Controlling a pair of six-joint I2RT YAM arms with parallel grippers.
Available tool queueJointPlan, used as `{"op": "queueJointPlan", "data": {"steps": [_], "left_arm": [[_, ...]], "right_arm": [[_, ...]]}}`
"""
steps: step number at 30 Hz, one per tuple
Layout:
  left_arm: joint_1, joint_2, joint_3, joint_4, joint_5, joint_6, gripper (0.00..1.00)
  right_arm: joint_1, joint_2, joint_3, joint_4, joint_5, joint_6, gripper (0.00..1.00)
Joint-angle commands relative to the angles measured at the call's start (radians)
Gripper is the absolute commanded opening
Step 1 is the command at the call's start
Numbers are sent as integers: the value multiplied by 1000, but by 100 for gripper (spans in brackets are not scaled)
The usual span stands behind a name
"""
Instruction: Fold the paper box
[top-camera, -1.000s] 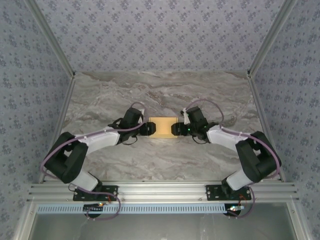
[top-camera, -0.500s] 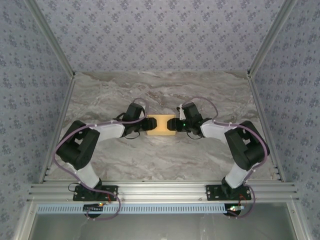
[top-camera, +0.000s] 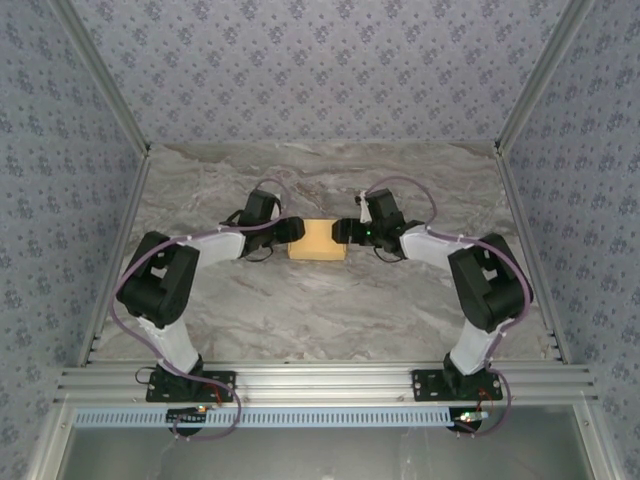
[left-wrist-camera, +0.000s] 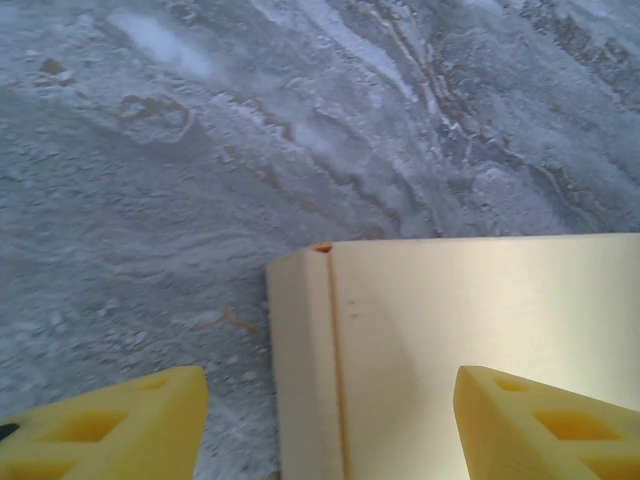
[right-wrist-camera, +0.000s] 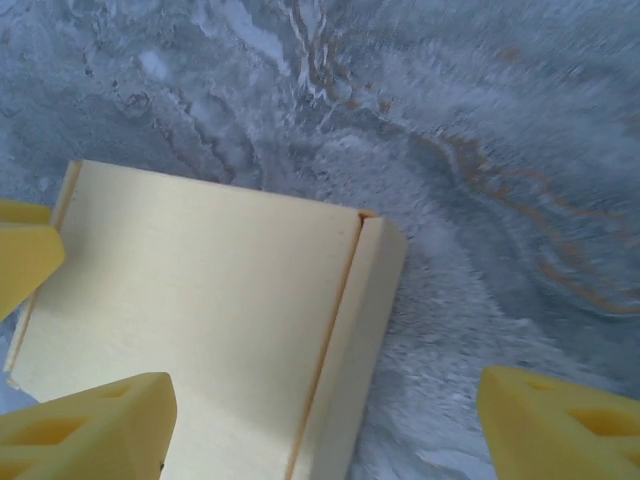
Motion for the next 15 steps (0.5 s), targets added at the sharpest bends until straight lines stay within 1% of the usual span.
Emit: {"op": "queueJointPlan", "data": {"steps": [1, 5, 7, 11, 15], "left_arm": [[3, -127, -11, -29, -85, 73, 67], [3, -304, -97, -11, -213, 136, 69], [4, -395, -148, 3, -277, 173, 71], [5, -588, -264, 45, -421, 250, 74], [30, -744, -367, 90, -513, 304, 77]], "right_arm": [[1, -146, 15, -121, 148, -117, 83], [18, -310, -9, -221, 355, -201, 87], [24, -385, -28, -243, 443, -240, 89], [25, -533, -98, -245, 620, -304, 94], [4, -633, -159, -218, 732, -332, 97]]}}
